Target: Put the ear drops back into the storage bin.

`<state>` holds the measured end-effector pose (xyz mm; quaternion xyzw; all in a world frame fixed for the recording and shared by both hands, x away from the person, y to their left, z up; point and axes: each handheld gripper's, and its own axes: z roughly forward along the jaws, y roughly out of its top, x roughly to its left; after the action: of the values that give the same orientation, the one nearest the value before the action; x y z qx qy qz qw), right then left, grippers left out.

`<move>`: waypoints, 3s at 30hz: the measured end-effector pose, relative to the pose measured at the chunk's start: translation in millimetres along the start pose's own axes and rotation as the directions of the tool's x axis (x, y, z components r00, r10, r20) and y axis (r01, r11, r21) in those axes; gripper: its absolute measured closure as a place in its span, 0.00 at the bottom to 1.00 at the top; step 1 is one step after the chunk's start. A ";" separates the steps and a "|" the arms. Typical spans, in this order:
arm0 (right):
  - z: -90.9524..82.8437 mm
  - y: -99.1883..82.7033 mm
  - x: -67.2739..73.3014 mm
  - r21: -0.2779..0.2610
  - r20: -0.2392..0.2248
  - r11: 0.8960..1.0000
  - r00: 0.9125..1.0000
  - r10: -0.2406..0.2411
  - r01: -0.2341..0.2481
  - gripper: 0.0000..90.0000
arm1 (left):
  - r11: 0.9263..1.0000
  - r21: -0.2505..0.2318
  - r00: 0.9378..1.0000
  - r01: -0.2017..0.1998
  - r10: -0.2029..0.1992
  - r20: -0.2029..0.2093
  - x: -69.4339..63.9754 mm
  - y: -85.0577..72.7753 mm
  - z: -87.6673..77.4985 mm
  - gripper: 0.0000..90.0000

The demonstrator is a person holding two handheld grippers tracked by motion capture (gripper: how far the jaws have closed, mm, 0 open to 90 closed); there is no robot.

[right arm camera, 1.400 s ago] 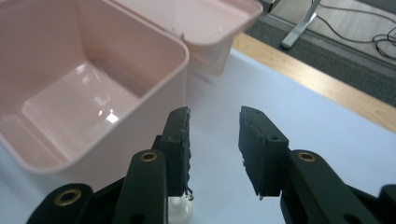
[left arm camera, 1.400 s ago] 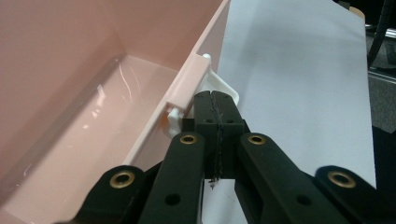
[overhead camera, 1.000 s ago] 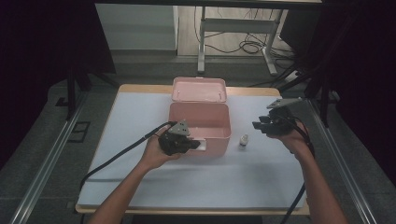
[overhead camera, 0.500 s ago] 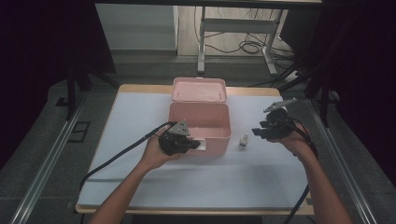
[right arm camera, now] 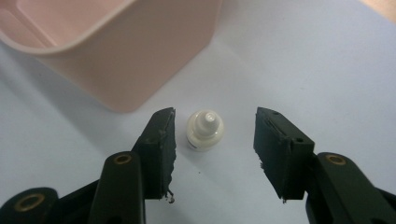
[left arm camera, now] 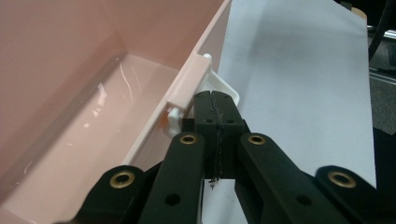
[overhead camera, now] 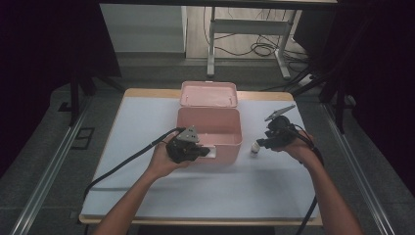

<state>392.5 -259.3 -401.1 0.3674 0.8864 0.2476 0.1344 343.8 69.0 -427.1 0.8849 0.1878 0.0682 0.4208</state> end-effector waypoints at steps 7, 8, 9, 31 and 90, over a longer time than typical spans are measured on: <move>22.8 1.0 0.9 0.062 -0.006 0.998 1.000 0.004 -0.004 0.52 | 1.000 0.001 1.000 0.000 0.000 -0.001 -0.3 0.0 0.0 1.00; 26.2 0.9 0.7 0.068 -0.009 0.998 1.000 0.007 -0.006 0.52 | 1.000 0.000 1.000 0.000 0.000 -0.001 -0.3 0.0 0.0 1.00; 29.5 0.8 0.6 0.074 -0.012 0.997 1.000 0.009 -0.008 0.52 | 1.000 0.001 1.000 0.000 0.000 -0.001 -0.2 0.0 -0.1 1.00; 73.6 -2.8 -2.3 0.210 -0.038 0.978 0.999 0.026 -0.017 0.66 | 1.000 0.007 1.000 -0.004 0.004 -0.001 0.3 0.1 -0.5 1.00; -34.7 87.7 44.7 -0.088 -0.060 0.986 0.988 -0.145 0.139 0.67 | 1.000 0.002 1.000 0.010 -0.010 0.004 0.6 0.6 -0.2 1.00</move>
<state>398.2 -185.8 -327.3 0.2890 0.9032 0.2861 0.1372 344.5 69.0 -426.5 0.8845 0.1913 0.0641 0.4207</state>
